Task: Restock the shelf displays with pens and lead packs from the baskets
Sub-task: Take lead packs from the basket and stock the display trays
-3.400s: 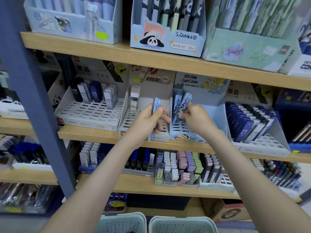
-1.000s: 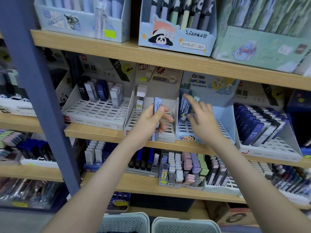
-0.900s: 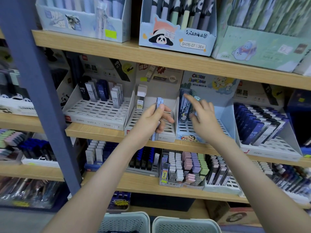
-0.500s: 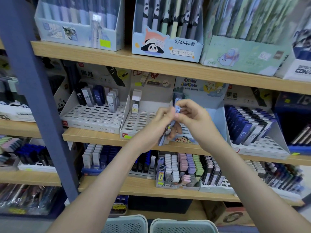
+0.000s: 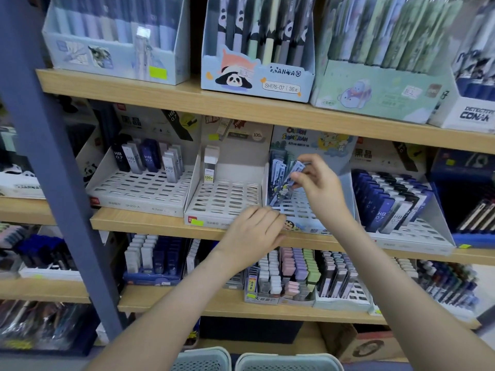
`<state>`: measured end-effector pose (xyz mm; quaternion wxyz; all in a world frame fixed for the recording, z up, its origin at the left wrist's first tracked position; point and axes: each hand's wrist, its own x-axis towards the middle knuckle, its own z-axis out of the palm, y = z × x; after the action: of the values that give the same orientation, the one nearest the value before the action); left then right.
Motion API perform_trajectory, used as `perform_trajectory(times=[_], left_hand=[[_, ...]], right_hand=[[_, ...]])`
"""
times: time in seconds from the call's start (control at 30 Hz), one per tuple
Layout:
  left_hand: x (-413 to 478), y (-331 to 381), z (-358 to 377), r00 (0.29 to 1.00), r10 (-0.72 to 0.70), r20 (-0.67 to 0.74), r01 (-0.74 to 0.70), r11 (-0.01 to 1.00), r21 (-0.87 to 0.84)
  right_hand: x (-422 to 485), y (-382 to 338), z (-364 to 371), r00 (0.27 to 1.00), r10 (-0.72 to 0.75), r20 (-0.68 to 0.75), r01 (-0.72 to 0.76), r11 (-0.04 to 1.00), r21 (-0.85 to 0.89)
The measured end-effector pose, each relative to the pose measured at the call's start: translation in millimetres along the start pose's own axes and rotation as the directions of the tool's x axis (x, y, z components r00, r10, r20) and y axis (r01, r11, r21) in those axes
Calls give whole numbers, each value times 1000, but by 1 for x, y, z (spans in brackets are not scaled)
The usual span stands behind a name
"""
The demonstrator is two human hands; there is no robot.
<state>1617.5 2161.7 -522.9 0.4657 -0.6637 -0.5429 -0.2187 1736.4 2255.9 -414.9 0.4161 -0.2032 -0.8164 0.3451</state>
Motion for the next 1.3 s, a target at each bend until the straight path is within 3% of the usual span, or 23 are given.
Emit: perform_trajectory(times=[0.33,0.63,0.83,1.03,1.3], left_hand=[[-3,-3,8,998,43,-39,-43,999,14],[-4,-4,7,998,42,-41,-41,999,11],[-5,-4,8,998,57,-34,-57,998,14],[-5,-3,7,998,56,-35,-56,998,1],[-6,-3,9,998,54,-42,-54,999,6]], right_hand=[[16,2,2,988,-75,137,109,958,-265],[12,9,4,996,-87,27,91,970,-226],[10,8,5,990,-137,41,143,955,-259],[9,14,7,994,-101,-42,90,971,-222],[15,6,11,981,-163,109,190,928,-321]])
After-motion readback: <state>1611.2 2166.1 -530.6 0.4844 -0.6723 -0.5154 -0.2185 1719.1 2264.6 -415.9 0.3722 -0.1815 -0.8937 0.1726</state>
